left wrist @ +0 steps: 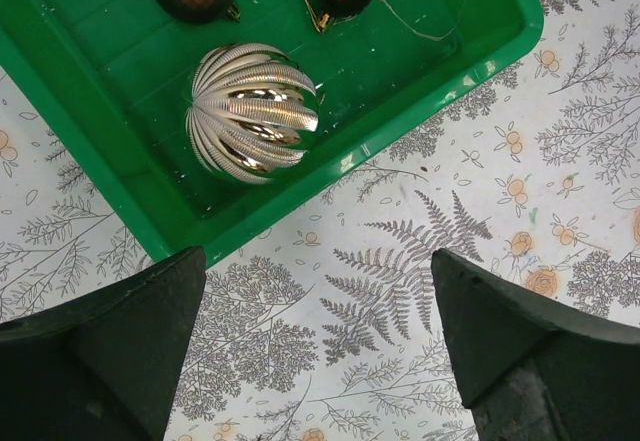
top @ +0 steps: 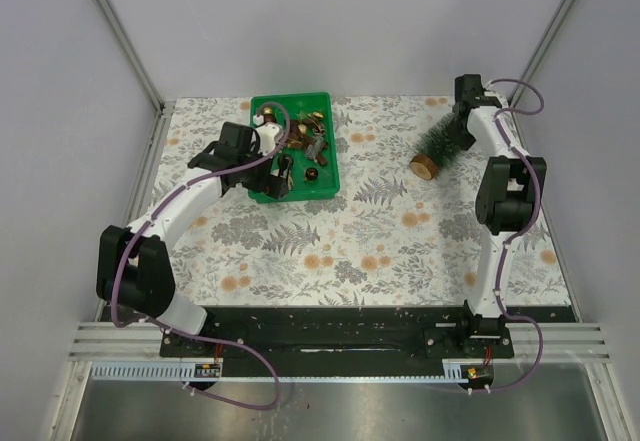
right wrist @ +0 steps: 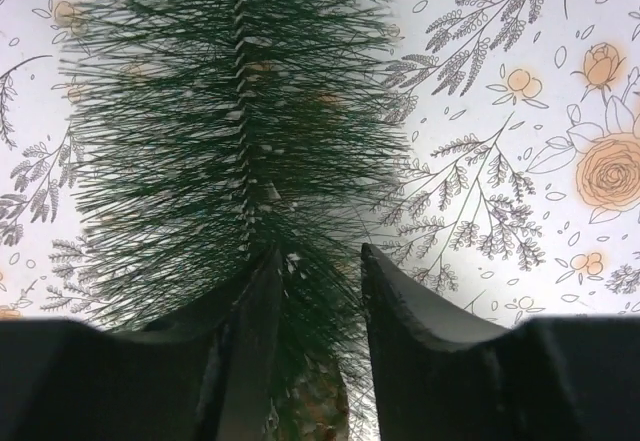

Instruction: Decorate the small christmas tree

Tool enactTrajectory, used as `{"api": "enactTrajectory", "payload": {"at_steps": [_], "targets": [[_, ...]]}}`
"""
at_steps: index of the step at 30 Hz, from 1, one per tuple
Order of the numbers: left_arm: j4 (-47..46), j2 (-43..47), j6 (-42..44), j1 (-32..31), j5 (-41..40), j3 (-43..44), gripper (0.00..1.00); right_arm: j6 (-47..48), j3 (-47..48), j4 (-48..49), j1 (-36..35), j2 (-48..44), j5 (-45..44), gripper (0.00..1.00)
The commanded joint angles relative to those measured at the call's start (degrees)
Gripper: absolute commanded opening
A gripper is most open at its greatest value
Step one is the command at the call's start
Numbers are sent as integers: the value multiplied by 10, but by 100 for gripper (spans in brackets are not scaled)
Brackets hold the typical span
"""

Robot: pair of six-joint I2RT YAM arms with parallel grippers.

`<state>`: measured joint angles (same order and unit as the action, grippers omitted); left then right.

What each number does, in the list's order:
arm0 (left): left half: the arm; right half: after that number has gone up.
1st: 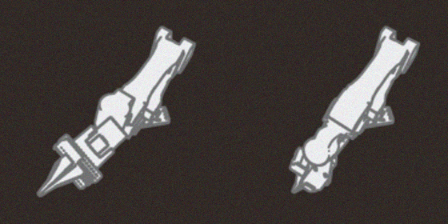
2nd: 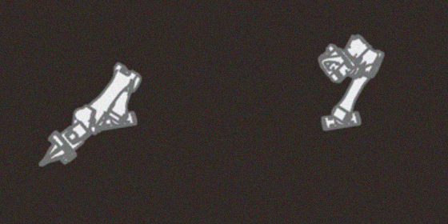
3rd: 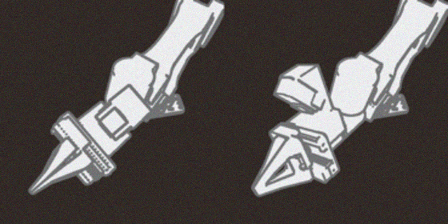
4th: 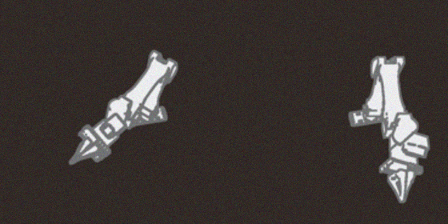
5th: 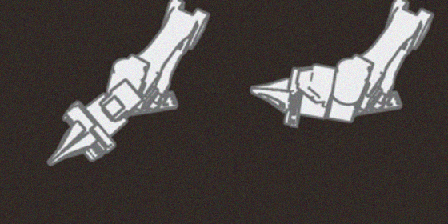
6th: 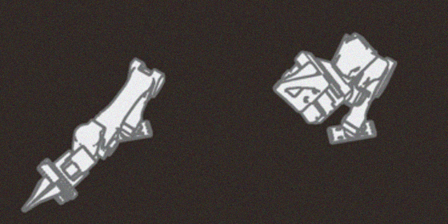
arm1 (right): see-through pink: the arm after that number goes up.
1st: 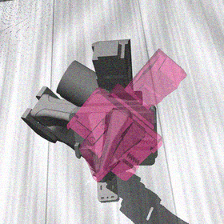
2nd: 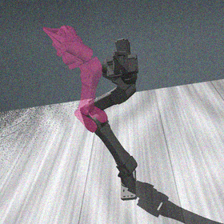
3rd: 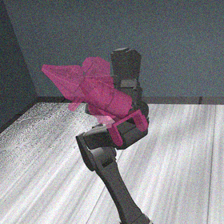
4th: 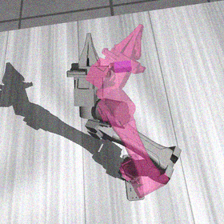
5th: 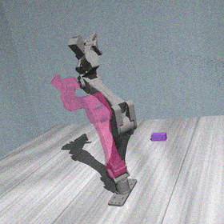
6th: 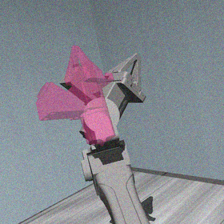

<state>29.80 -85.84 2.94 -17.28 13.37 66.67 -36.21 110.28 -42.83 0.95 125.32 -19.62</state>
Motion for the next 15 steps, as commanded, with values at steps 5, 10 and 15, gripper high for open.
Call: {"api": "enactTrajectory", "payload": {"at_steps": [5,10,15], "targets": [[-22,-35,0,-12,-16,61,99,2,-54,63,0,-56,8,15],[-22,-34,-6,-14,-30,64,99,17,-166,124,-53,-158,-10,10],[-22,-28,-3,-14,-43,57,99,40,-297,186,-158,-262,-58,4]]}}
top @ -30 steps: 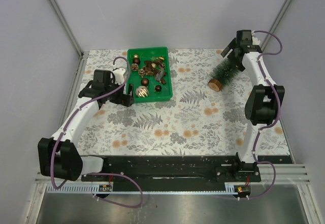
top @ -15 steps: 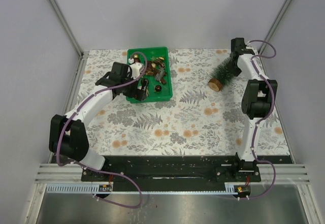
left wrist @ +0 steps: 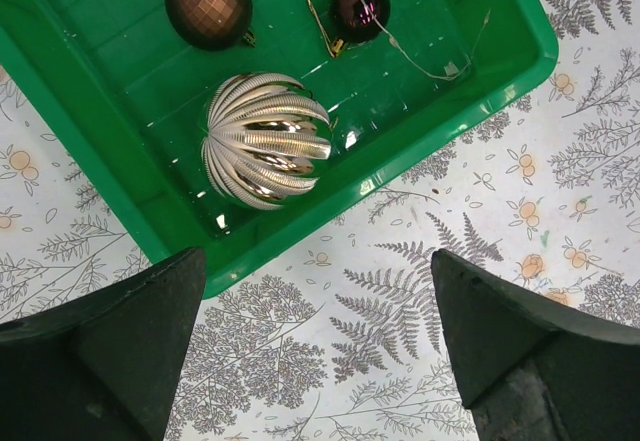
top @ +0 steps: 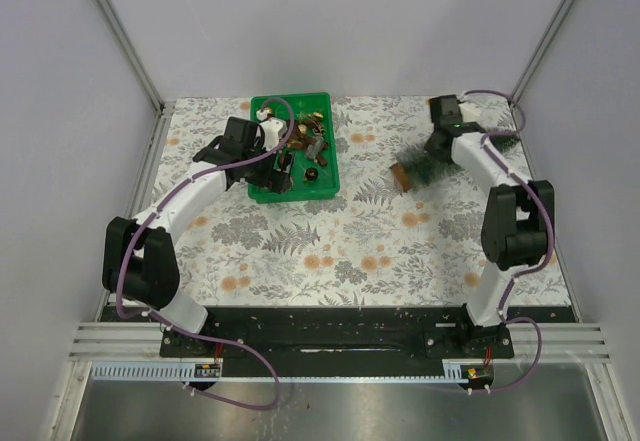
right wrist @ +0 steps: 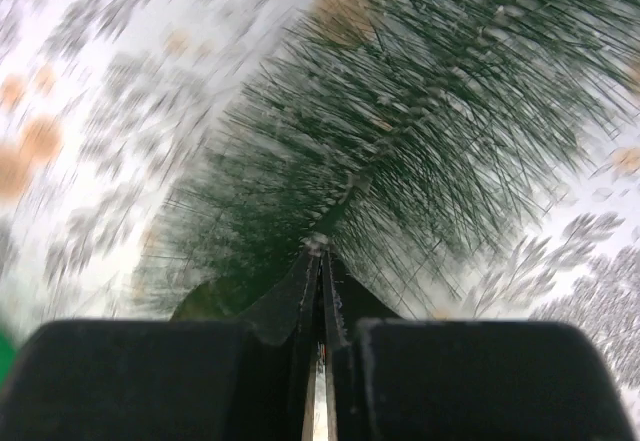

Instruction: Decorate the small christmas tree

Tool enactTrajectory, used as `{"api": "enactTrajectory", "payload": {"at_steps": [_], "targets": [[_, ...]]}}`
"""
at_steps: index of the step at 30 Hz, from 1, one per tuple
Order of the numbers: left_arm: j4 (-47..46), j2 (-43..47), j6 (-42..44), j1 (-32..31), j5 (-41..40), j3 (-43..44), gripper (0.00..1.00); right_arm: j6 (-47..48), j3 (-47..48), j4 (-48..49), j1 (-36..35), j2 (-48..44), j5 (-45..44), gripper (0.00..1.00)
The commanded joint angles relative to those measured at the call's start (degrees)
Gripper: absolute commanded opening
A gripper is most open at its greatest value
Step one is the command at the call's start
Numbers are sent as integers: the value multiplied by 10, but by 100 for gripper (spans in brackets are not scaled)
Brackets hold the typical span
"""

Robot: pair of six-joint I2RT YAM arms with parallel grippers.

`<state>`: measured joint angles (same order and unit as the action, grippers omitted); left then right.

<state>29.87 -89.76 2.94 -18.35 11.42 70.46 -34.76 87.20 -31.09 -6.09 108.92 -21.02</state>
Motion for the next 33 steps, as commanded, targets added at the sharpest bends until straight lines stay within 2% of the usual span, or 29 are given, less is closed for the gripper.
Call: {"api": "enactTrajectory", "payload": {"at_steps": [1,6,15,22,26,27,29,30,32,33], "targets": [[-23,13,-3,-3,-25,17,99,31,-84,76,-107,-111,-61,4],[-5,16,-10,-3,-20,18,99,58,-138,85,-193,-144,-132,1],[4,25,-13,-3,-16,19,99,121,-135,83,-333,-132,-234,0],[8,35,-10,-3,-18,20,99,119,-118,29,-341,-157,-185,1],[9,41,-10,-4,-14,18,99,123,-139,2,-339,-179,-138,6],[11,41,-9,-4,-12,19,99,123,-142,-8,-339,-180,-127,10],[12,42,-10,-4,-11,20,99,117,-139,-33,-327,-177,-100,25],[13,44,-8,-4,-11,21,99,110,-138,-42,-318,-174,-88,35],[13,48,-8,-4,-12,20,99,92,-137,-58,-300,-170,-67,64],[15,48,-7,-4,-12,20,99,82,-137,-64,-286,-168,-57,73]]}}
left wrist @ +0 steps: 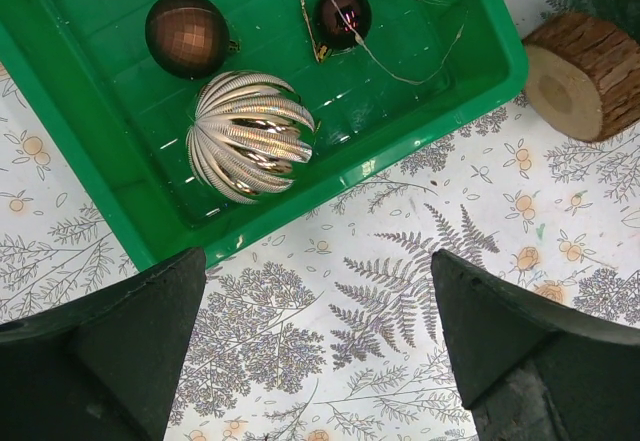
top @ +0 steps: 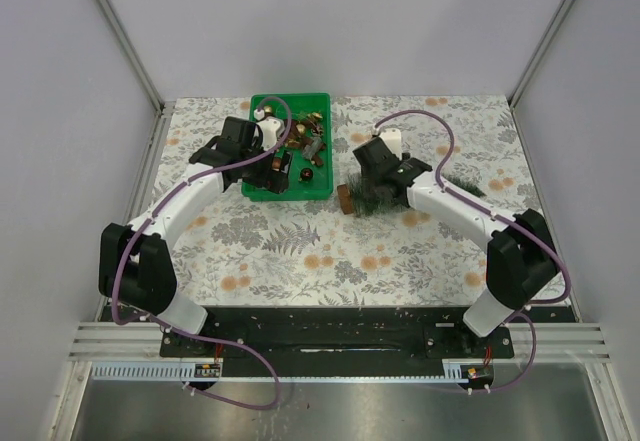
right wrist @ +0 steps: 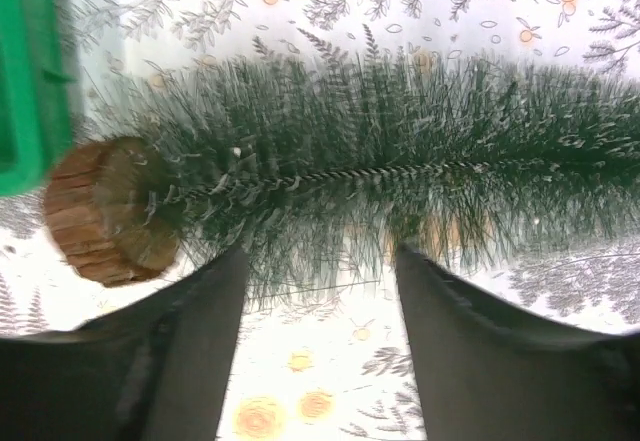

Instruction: Decorate the small christmas tree

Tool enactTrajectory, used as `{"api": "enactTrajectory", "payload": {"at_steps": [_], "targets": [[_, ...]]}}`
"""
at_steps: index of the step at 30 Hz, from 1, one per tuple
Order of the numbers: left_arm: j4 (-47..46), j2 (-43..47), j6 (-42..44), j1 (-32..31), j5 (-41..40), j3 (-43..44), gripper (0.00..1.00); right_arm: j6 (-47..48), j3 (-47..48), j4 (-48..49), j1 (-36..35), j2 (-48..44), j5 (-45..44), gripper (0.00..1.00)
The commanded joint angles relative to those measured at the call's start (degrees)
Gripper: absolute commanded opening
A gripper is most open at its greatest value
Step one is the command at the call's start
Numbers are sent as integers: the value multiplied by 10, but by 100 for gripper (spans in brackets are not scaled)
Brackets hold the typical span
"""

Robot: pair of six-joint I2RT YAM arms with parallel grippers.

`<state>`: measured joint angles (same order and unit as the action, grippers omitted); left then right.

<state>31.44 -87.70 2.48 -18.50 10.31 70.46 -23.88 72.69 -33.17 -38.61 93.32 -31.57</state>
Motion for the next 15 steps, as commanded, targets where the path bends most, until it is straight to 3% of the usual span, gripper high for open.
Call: {"api": "enactTrajectory", "payload": {"at_steps": [1,4,10,15], "targets": [[1,29,-2,-2,0,20,99,-37,11,-51,52,-10,62,78],[7,31,2,-2,-2,21,99,-79,17,-73,92,-18,94,85],[12,38,9,-2,-3,21,99,-237,33,-160,181,-43,128,86],[12,40,13,-2,-5,21,99,-274,33,-132,219,-57,140,88]]}}
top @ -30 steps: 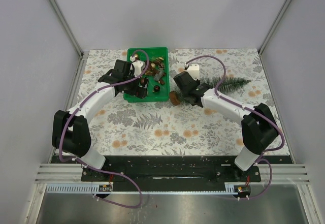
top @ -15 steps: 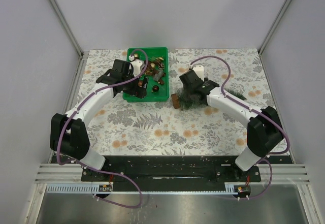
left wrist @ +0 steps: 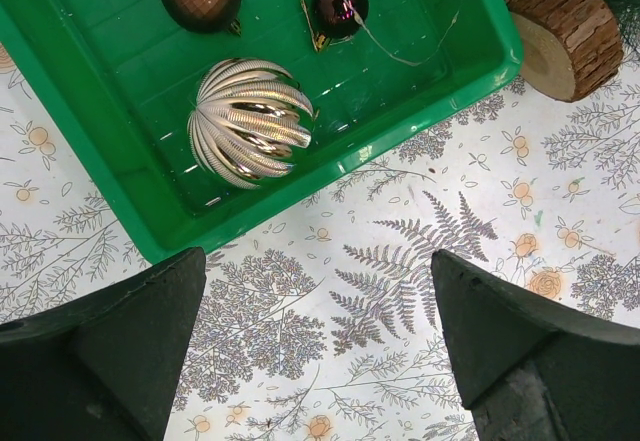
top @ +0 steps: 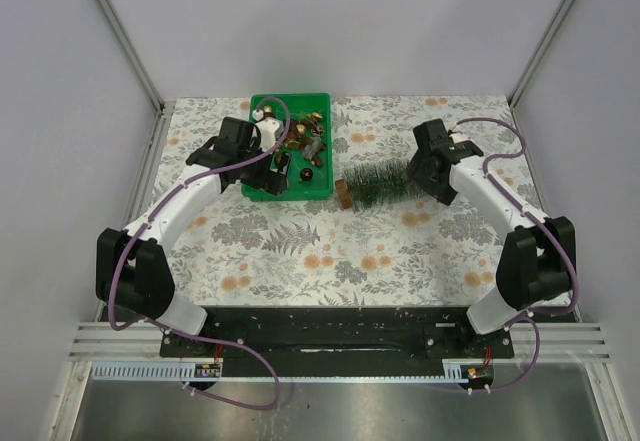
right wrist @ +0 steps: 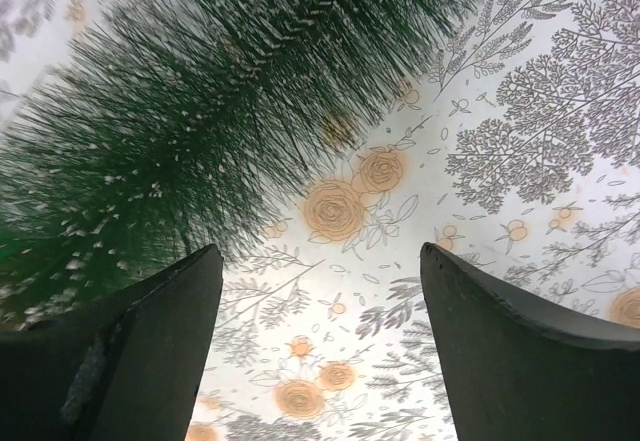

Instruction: Decorate the small christmas tree

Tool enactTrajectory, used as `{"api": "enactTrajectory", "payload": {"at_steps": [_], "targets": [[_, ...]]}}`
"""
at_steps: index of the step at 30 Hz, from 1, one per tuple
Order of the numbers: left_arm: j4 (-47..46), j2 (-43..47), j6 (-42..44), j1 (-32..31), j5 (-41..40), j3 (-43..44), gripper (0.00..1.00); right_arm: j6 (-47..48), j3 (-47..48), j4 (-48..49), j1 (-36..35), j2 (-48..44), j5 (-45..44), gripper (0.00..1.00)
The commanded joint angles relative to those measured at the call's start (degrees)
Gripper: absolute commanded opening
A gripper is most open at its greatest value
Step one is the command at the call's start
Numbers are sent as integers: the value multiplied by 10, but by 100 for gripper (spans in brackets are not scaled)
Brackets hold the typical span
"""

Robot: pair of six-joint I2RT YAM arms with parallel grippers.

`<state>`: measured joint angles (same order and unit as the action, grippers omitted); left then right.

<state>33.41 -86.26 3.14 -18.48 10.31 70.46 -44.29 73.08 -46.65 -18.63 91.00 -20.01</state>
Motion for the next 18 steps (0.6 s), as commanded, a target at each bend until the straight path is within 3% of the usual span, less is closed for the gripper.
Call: {"api": "enactTrajectory", "payload": {"at_steps": [1,11,18], "targets": [[-7,26,6,-2,-4,20,99,-75,34,13,25,-33,23,88],[1,30,10,-2,2,21,99,-113,108,27,64,86,16,86],[4,35,17,-2,-3,20,99,-106,144,9,71,153,8,63]]}}
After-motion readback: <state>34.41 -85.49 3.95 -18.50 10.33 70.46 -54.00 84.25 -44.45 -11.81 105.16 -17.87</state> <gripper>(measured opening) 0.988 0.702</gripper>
